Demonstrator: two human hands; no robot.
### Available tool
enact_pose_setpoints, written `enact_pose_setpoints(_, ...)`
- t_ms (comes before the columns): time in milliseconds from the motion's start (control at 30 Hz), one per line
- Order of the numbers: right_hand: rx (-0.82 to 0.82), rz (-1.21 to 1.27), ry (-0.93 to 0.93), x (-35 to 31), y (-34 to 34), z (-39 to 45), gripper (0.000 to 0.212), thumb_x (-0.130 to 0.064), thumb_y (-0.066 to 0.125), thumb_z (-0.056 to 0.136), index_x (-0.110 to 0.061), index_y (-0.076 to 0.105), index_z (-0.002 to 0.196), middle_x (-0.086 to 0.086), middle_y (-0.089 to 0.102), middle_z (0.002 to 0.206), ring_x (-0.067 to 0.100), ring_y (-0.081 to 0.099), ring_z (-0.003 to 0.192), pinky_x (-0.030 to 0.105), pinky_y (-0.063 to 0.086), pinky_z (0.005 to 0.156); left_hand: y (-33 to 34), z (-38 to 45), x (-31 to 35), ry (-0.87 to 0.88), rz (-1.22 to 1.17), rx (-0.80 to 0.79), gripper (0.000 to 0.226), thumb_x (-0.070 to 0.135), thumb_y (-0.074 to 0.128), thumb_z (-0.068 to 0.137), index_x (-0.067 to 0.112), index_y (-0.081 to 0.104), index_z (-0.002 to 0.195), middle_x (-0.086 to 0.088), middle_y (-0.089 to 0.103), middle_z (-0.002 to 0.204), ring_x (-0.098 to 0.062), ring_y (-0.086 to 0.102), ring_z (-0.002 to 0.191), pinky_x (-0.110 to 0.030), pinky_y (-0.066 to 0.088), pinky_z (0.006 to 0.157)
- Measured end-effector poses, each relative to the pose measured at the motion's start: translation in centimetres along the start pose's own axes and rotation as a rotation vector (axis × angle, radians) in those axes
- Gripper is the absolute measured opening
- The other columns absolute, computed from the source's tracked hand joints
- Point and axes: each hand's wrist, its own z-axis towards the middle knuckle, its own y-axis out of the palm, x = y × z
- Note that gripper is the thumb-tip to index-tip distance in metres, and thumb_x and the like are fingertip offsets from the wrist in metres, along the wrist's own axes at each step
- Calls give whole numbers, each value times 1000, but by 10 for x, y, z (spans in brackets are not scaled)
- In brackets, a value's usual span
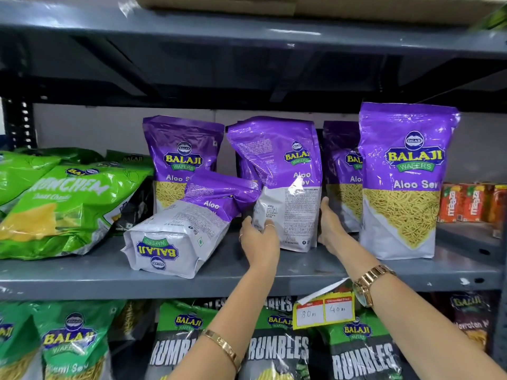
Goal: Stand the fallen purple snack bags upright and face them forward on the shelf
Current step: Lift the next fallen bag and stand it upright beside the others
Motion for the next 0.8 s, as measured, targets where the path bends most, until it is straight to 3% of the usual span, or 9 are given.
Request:
enact_pose_setpoints(133,-16,-23,-129,2,2,3,63,-59,33,87,-13,55,124,-1,54,130,20,48,122,41,33,111,2,7,0,-55,13,-134,19,23,43,95,14,58,102,-9,54,119,-28,47,122,-31,35,97)
enact_pose_setpoints(233,26,-175,-251,-1,4,-11,75,-71,36,72,-17,62,117,8,59,128,28,50,123,45,34,108,2,24,7,-132,32,-193,39,28,36,98,6,53,125,-13,55,130,-30,50,124,-33,38,98)
enact_pose_setpoints(300,50,-289,-357,-1,1,-21,56,-57,38,85,-12,62,108,13,63,118,29,53,116,38,37,100,3,35,13,-234,-15,-208,46,32,37,98,3,48,132,-13,56,131,-29,50,126,-34,39,102)
enact_pose_setpoints(367,45,-366,-491,-2,-2,-31,34,-41,40,93,-13,55,83,10,62,88,28,55,95,33,36,80,7,44,18,-311,-104,-255,47,37,40,95,8,54,129,-5,59,124,-25,51,125,-33,37,106)
enact_pose_setpoints(433,9,-386,-615,0,-1,-39,31,-39,48,90,-21,40,66,-2,48,64,22,48,73,34,32,67,14,55,14,-343,-152,-293,44,41,42,89,12,66,112,-4,65,123,-25,59,115,-35,42,107)
enact_pose_setpoints(500,-22,-434,-725,2,0,-38,36,-49,54,81,-24,34,64,-5,40,57,16,41,59,34,32,59,18,65,3,-334,-157,-302,43,47,43,84,14,71,87,-9,71,109,-25,65,101,-37,48,102)
enact_pose_setpoints(567,-24,-461,-776,4,-1,-35,37,-55,53,75,-26,35,63,-5,39,53,14,39,52,36,35,55,15,68,0,-336,-151,-278,42,50,45,82,16,68,76,-9,71,94,-25,66,92,-33,51,94)
enact_pose_setpoints(700,150,-425,-755,0,-1,-33,34,-38,46,91,-20,43,62,-6,44,55,17,45,61,32,31,62,8,55,12,-351,-190,-320,53,53,36,91,10,66,95,-12,67,102,-29,62,105,-37,44,104)
enact_pose_setpoints(800,235,-386,-521,-7,-2,-27,32,-35,37,95,-8,53,92,5,56,85,23,51,94,31,34,78,5,50,2,-265,-231,-204,74,68,35,81,9,66,112,-11,69,113,-30,62,108,-45,43,104)
